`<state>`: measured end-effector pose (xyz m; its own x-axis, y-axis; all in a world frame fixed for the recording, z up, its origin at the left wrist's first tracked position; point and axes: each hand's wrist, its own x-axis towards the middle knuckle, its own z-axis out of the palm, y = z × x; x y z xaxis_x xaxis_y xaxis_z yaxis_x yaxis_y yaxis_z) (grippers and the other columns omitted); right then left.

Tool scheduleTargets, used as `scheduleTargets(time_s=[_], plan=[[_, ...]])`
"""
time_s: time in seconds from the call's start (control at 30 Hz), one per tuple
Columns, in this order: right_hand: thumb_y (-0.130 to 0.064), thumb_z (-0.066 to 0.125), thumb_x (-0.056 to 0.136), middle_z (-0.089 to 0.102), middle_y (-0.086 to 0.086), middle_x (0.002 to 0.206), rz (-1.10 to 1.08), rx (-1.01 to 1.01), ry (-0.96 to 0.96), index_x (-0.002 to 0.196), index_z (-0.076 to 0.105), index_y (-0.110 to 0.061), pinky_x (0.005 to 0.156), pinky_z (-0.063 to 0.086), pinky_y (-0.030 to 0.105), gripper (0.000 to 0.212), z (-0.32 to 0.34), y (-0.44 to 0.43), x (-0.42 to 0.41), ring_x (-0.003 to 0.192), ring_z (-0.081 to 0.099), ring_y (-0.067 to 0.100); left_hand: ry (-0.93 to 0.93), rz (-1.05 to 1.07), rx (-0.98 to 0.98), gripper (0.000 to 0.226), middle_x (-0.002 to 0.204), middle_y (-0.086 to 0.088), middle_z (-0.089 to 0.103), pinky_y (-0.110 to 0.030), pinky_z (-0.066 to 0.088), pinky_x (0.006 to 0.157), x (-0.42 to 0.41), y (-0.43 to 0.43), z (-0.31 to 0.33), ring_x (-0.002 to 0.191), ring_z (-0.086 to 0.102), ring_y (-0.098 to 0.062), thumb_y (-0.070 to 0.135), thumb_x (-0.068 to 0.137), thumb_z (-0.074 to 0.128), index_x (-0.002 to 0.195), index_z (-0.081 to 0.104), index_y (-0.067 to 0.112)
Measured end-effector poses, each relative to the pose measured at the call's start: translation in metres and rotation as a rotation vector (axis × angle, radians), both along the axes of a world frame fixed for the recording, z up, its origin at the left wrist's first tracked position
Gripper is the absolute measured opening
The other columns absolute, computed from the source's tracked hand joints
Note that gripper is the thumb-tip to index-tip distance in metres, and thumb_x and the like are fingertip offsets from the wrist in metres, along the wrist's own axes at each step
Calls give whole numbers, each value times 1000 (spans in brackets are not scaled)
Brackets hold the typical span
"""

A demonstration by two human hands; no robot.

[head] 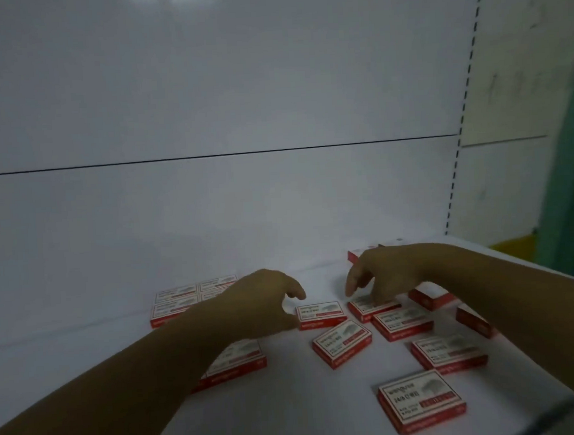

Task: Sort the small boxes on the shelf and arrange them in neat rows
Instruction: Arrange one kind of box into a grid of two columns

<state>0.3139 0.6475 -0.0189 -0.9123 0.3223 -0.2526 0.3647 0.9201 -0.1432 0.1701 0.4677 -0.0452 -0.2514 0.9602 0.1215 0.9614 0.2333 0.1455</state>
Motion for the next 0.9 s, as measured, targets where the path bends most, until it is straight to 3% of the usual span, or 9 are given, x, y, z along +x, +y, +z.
scheduleTargets(time_s=[0.1, 0.3, 0.43, 0.53, 0.63, 0.77, 0.9], plan=[[-12, 61, 80, 53, -5, 130, -28, 13, -25, 123, 56, -28, 100, 42, 33, 46, -7, 8, 15, 119, 50, 13, 18, -6, -94, 54, 131, 6, 51, -22, 31, 88, 3, 25, -13, 115, 47, -12, 40, 80, 64, 130, 48, 26], [-18, 64, 81, 59, -10, 118, -64, -63, 83, 119, 59, -27, 95, 45, 31, 39, -18, 17, 19, 108, 54, 10, -13, -20, -65, 40, 110, 5, 65, -22, 41, 76, 0, 37, -19, 82, 52, -6, 38, 77, 67, 113, 64, 21], [-22, 67, 81, 65, -12, 108, 2, -51, 129, 109, 67, -25, 89, 48, 26, 28, -16, 17, 13, 98, 59, 6, -21, 2, 21, 35, 109, 4, 65, -21, 40, 76, -3, 22, -10, 84, 51, -6, 32, 78, 67, 112, 65, 22], [-29, 64, 84, 68, -13, 102, 38, -40, 228, 105, 70, -24, 88, 50, 27, 23, -12, 9, -1, 91, 61, 3, -22, 115, 118, 45, 110, 6, 61, -18, 36, 75, -24, -13, 14, 82, 47, -2, 32, 77, 69, 120, 60, 23], [-34, 65, 83, 70, -11, 96, 83, -70, 337, 101, 72, -22, 83, 52, 27, 22, -12, -14, -27, 84, 62, 3, -60, 247, 159, 36, 93, 14, 63, -17, 42, 67, -52, -63, 36, 77, 58, -1, 32, 76, 70, 111, 66, 28], [-36, 65, 82, 71, -8, 95, 226, -52, 439, 100, 72, -22, 79, 54, 31, 24, -12, -55, -68, 82, 63, 7, -94, 403, 140, 22, 90, 13, 69, -23, 51, 72, -73, -119, 32, 78, 62, -3, 31, 75, 73, 97, 72, 28], [-38, 64, 82, 70, -6, 97, 346, -12, 455, 104, 71, -21, 79, 53, 35, 28, -15, -87, -96, 83, 62, 9, -145, 483, 146, 23, 87, 12, 68, -22, 52, 70, -77, -146, 13, 76, 61, -4, 33, 71, 76, 93, 72, 29]])
